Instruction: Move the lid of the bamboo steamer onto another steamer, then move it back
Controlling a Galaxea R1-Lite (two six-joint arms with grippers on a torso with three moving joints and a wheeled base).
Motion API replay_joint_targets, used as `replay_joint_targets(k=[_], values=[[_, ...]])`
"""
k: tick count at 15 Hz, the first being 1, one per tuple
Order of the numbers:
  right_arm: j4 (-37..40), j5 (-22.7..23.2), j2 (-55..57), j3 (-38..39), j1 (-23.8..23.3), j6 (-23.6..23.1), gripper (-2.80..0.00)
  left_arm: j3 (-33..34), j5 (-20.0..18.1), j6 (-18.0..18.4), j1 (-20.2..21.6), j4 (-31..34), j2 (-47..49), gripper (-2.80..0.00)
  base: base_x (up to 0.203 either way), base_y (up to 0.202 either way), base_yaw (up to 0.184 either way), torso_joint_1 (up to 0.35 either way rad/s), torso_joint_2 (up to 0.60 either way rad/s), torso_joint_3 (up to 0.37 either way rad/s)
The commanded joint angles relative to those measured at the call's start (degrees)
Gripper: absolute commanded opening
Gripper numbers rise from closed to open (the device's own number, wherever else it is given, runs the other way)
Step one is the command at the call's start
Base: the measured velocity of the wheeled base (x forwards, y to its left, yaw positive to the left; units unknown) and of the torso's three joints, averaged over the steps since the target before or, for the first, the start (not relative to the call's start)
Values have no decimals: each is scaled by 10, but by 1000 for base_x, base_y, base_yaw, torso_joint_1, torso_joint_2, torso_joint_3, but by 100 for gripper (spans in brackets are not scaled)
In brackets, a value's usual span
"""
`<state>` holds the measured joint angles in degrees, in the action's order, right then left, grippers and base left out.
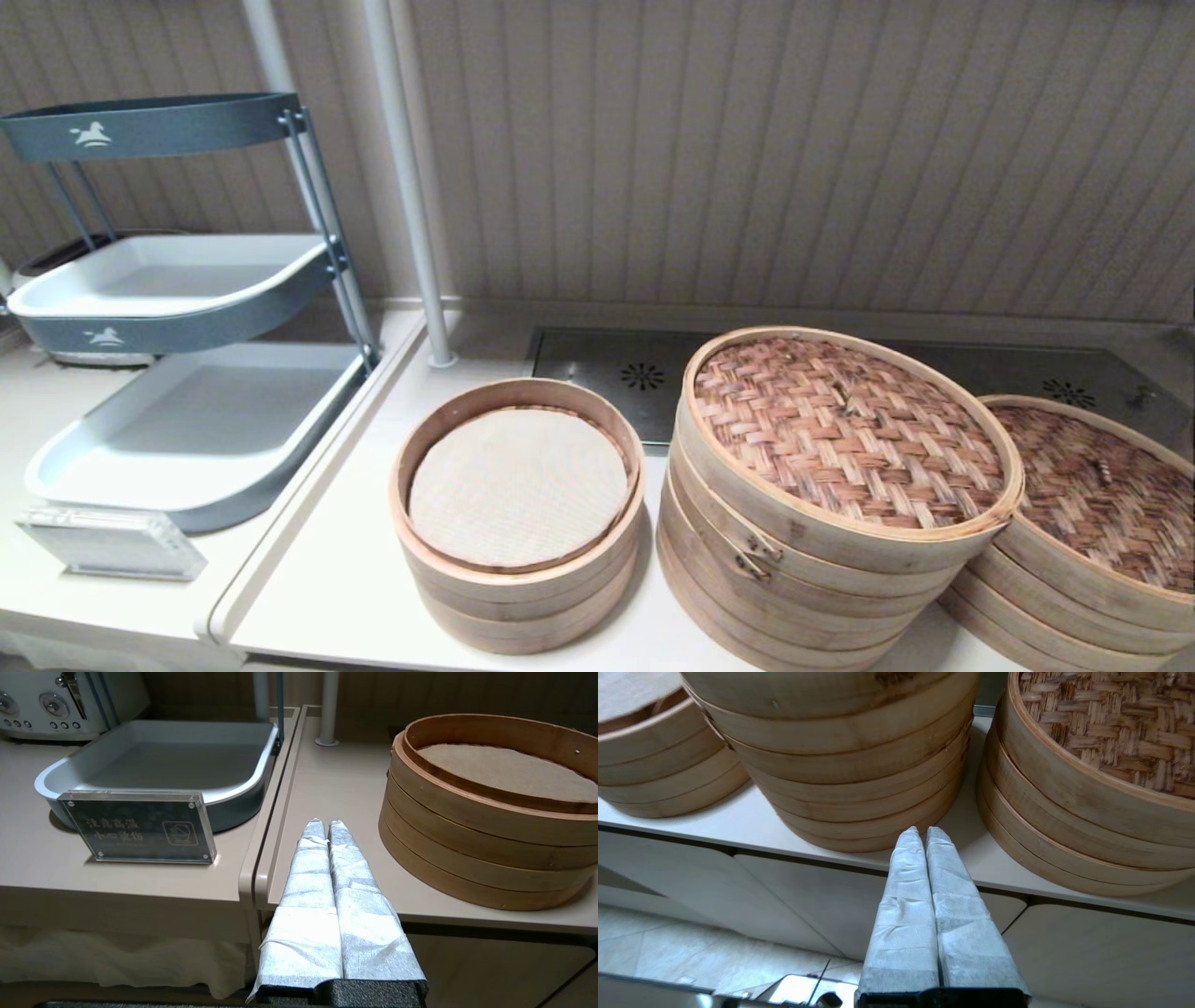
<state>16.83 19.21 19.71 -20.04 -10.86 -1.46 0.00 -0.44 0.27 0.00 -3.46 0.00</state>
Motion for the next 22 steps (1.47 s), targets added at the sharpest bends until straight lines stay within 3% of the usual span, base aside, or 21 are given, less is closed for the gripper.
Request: replay_joint_targets(k=[1,3,7,10,11,14,19,20,22], values=[[-97,0,-30,93,2,-1,-280,14,0,0,0,-1,-1,-280,0,0,0,0,0,0],[-159,0,-34,145,9,-3,-280,14,0,0,1,-1,-1,-280,0,0,0,0,0,0],[-170,-15,-43,176,37,-8,-280,14,1,0,0,0,-1,-280,0,0,0,0,0,0],[-273,-120,-42,212,37,-27,-280,14,1,0,0,-1,-1,-280,0,0,0,0,0,0],[-263,-129,-43,213,37,-56,-280,14,1,0,0,-1,-1,-280,0,0,0,0,0,0],[-245,-153,-42,214,38,-83,-280,14,1,0,0,-1,-1,-280,0,0,0,0,0,0],[-244,-153,-43,214,47,-83,-280,14,1,0,0,-1,-2,-280,0,0,0,0,0,0],[-244,-153,-45,214,54,-82,-280,14,1,0,0,0,-1,-280,0,0,0,0,0,0],[-229,-158,-56,214,114,-78,-280,14,1,0,1,-1,-1,-280,0,0,0,0,0,0]])
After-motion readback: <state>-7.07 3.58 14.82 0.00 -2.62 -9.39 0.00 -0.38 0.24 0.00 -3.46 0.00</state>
